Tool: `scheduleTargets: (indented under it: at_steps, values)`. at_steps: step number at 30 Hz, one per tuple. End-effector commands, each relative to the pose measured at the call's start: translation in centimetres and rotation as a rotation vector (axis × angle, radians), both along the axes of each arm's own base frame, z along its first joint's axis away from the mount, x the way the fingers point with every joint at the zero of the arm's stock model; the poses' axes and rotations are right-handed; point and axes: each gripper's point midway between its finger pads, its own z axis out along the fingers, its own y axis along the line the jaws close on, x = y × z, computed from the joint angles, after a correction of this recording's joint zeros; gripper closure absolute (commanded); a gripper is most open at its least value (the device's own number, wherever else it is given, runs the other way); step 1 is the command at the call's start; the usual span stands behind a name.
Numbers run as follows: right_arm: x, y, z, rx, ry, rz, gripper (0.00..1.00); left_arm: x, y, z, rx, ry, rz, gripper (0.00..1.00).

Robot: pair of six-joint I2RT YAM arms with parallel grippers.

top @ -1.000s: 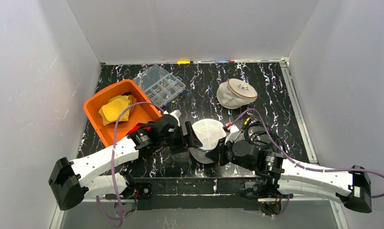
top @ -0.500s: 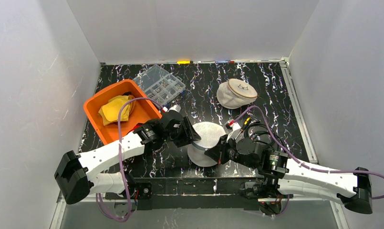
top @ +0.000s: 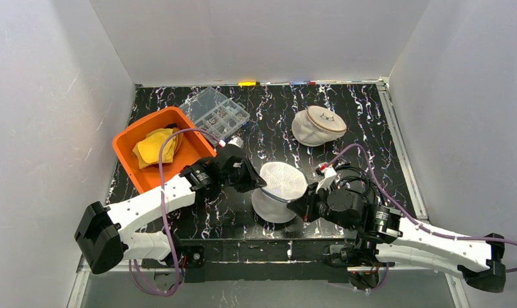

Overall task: Unzip the laundry bag and remove the bra
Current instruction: Unzip the laundry bag at the center of the board.

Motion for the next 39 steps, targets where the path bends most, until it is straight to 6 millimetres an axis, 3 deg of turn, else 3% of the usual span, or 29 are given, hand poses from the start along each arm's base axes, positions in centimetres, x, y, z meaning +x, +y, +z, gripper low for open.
scheduleTargets:
  at_steps: [1, 11, 15, 21, 23, 27, 29, 33, 36, 39]
  values:
    - [1.4, -2.4, 1.9, -0.01, -0.05, -0.108, 0.99, 1.2, 0.4, 1.4, -0.027, -0.034, -0.031, 1.0]
    - [1.4, -4.2, 2.6, -0.04, -0.081, -0.122, 0.99, 1.1, -1.5, 4.6, -0.106, -0.117, -0.308, 1.0]
    - [1.4, -4.4, 1.9, -0.044, -0.075, -0.127, 0.99, 0.8, -2.6, 3.3, -0.118, -0.08, -0.391, 1.0]
    - [1.1, -3.7, 0.2, -0.041, -0.047, -0.112, 0.99, 1.0, -3.7, 0.0, -0.139, 0.017, -0.381, 0.98]
    - [1.0, -3.4, -0.1, -0.037, -0.038, -0.106, 0.99, 0.9, -3.8, -0.6, -0.14, 0.039, -0.376, 0.86]
    - [0.9, -2.8, -0.2, -0.034, -0.032, -0.091, 0.99, 0.4, -2.8, 0.0, -0.123, 0.039, -0.35, 0.42]
    - [0.8, -2.5, -0.1, -0.027, -0.032, -0.082, 0.99, 0.2, -1.5, 0.2, -0.076, 0.037, -0.309, 0.3]
    - [0.7, -1.7, 0.2, -0.01, -0.028, -0.062, 0.99, -1.4, 1.2, 0.2, -0.04, 0.072, -0.225, 0.16]
    - [0.6, -1.1, 0.2, -0.004, -0.028, -0.046, 0.99, -2.8, 2.8, -0.2, -0.053, 0.122, -0.14, 0.14]
    - [0.6, -0.5, 0.2, 0.003, -0.027, -0.035, 0.99, -3.8, 3.0, -0.1, -0.124, 0.17, -0.071, 0.13]
